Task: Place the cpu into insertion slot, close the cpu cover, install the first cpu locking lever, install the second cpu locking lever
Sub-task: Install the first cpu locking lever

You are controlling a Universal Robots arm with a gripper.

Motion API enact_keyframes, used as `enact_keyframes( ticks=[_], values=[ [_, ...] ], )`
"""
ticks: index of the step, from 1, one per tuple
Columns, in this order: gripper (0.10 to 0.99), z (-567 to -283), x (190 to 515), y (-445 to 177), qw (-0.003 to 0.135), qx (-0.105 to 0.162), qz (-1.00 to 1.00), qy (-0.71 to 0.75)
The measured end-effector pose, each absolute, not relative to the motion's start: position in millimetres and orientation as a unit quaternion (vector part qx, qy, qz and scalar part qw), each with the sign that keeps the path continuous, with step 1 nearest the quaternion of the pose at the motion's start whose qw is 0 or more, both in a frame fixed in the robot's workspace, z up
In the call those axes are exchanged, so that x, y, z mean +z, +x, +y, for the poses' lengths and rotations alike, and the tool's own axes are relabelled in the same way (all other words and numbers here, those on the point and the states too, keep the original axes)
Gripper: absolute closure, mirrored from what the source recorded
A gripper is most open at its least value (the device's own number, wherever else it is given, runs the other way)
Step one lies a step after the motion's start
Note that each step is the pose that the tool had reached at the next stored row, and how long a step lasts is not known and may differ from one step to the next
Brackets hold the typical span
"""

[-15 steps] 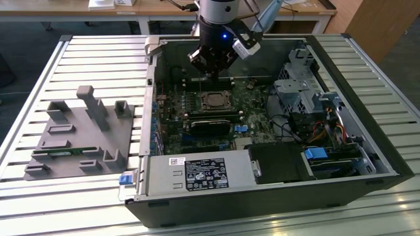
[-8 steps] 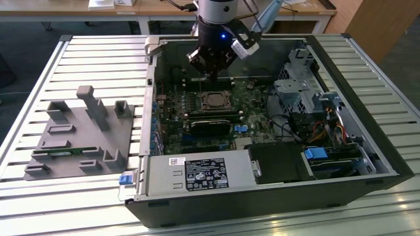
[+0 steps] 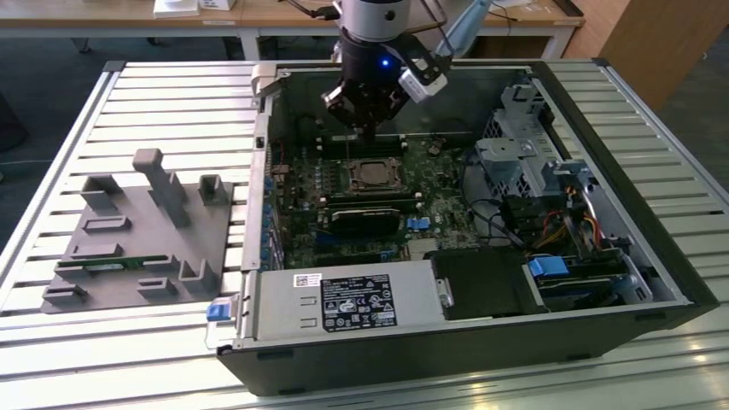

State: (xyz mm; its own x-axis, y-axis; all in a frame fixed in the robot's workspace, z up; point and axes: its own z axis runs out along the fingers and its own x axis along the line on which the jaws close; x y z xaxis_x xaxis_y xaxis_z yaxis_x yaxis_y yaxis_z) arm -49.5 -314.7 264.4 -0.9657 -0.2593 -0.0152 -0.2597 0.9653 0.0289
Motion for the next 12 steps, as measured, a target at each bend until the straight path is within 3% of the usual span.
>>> enact_keyframes(
  ticks=[12],
  values=[
    [0.91, -314.6, 264.4, -57.6, 0.006, 0.015, 0.992, -0.127]
  ],
)
